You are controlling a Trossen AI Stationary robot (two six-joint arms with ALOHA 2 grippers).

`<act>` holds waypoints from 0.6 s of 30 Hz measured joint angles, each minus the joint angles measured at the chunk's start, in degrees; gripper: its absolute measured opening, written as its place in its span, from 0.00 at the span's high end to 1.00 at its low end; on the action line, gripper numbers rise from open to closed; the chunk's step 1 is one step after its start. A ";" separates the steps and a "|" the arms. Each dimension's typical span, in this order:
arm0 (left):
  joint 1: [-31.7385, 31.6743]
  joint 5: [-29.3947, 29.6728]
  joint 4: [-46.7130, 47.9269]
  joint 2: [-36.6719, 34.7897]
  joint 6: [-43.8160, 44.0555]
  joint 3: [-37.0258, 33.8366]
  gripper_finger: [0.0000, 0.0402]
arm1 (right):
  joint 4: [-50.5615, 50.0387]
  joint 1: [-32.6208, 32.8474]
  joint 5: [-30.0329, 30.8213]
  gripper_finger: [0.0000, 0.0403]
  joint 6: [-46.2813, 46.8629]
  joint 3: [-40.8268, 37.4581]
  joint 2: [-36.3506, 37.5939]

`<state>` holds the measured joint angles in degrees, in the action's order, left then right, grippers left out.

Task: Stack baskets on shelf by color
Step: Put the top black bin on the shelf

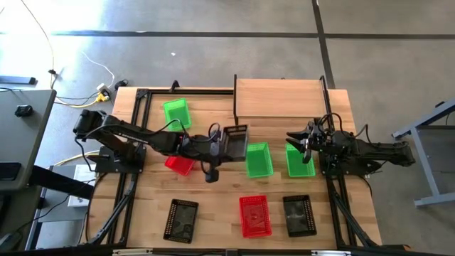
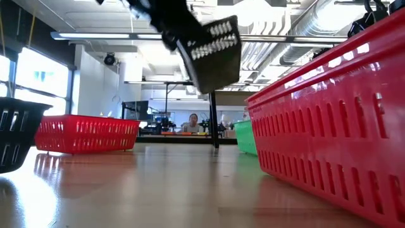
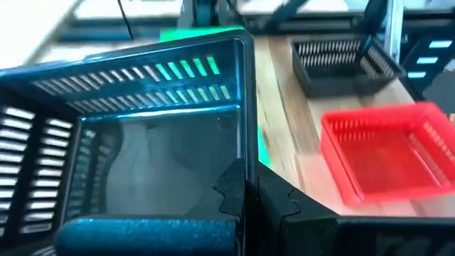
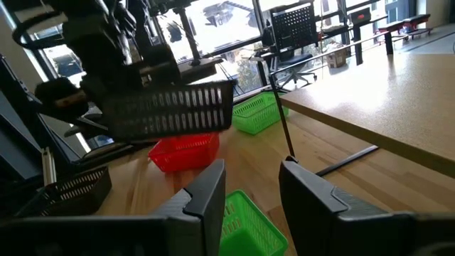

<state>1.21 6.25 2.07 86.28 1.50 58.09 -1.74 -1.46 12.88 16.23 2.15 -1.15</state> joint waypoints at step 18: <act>-13.74 1.60 -2.63 0.02 -21.09 11.76 1.00 | -0.01 -0.01 0.01 0.71 0.00 0.00 -0.02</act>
<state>-12.53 7.85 -0.56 86.30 -19.59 69.85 -1.75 -1.46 12.89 16.23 2.15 -1.17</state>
